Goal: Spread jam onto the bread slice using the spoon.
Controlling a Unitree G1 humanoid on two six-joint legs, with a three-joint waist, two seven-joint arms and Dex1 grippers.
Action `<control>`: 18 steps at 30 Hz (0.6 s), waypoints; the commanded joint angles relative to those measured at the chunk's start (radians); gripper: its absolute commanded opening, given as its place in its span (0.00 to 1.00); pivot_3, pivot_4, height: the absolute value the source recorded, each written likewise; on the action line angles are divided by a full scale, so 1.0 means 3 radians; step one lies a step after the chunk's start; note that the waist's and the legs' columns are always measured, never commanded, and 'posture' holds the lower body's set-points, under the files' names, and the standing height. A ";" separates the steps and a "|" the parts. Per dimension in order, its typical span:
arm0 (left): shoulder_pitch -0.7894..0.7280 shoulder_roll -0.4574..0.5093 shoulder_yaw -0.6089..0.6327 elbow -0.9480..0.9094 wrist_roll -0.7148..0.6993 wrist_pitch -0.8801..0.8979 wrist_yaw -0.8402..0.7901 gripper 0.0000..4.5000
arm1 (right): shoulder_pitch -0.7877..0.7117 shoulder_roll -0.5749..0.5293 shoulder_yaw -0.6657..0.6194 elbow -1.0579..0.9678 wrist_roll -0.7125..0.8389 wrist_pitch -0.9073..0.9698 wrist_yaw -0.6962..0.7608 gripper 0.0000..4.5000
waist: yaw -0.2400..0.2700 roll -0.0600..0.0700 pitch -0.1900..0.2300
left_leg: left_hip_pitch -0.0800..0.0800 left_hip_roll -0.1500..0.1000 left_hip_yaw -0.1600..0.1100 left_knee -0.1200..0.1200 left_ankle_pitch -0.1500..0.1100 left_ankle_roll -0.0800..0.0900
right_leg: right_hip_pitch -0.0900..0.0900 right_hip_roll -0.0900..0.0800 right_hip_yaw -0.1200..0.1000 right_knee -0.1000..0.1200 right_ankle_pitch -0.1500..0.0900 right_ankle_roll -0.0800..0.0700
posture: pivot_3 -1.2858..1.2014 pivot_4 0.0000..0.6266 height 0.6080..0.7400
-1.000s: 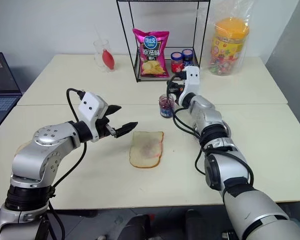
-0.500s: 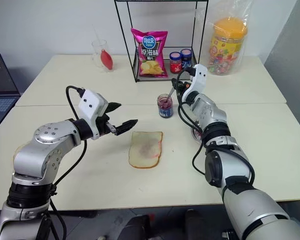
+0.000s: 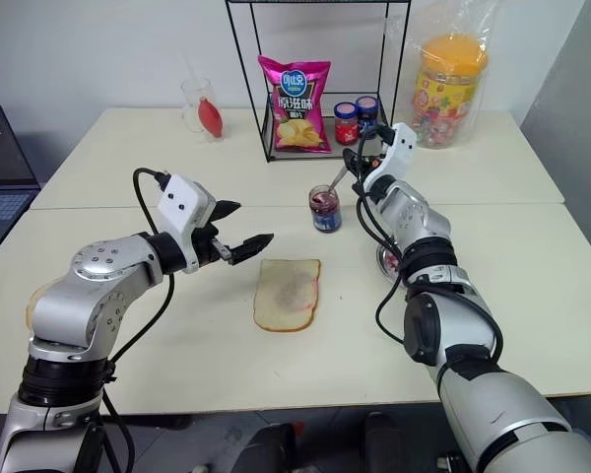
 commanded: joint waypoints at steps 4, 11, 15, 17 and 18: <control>-0.0115 -0.0033 -0.0003 0.0001 0.0044 -0.0094 0.0008 1.00 | -0.0164 -0.0096 -0.0065 -0.0154 0.0081 -0.0037 -0.0011 0.01 | 0.0001 0.0000 0.0000 | 0.0000 0.0000 0.0000 0.0000 0.0000 0.0000 | 0.0000 0.0000 0.0000 0.0000 0.0000 0.0000 | 0.52 0.24 1.00; -0.0136 -0.0034 -0.0015 0.0033 0.0064 -0.0128 -0.0008 1.00 | -0.0181 -0.0115 -0.0154 -0.0149 0.0158 -0.0007 -0.0051 0.01 | 0.0001 0.0000 0.0000 | 0.0000 0.0000 0.0000 0.0000 0.0000 0.0000 | 0.0000 0.0000 0.0000 0.0000 0.0000 0.0000 | 0.52 0.24 1.00; -0.0148 -0.0038 -0.0025 0.0054 0.0070 -0.0148 -0.0009 1.00 | -0.0187 -0.0106 -0.0211 -0.0154 0.0248 0.0065 -0.0069 0.01 | 0.0001 0.0000 0.0000 | 0.0000 0.0000 0.0000 0.0000 0.0000 0.0000 | 0.0000 0.0000 0.0000 0.0000 0.0000 0.0000 | 0.52 0.24 1.00; -0.0153 -0.0043 -0.0028 0.0062 0.0074 -0.0153 -0.0009 1.00 | -0.0189 -0.0104 -0.0238 -0.0155 0.0290 0.0107 -0.0085 0.01 | 0.0001 0.0000 0.0000 | 0.0000 0.0000 0.0000 0.0000 0.0000 0.0000 | 0.0000 0.0000 0.0000 0.0000 0.0000 0.0000 | 0.52 0.24 1.00; -0.0157 -0.0046 -0.0029 0.0070 0.0076 -0.0157 -0.0009 1.00 | -0.0190 -0.0103 -0.0255 -0.0153 0.0308 0.0131 -0.0094 0.01 | 0.0001 0.0000 0.0000 | 0.0000 0.0000 0.0000 0.0000 0.0000 0.0000 | 0.0000 0.0000 0.0000 0.0000 0.0000 0.0000 | 0.52 0.24 1.00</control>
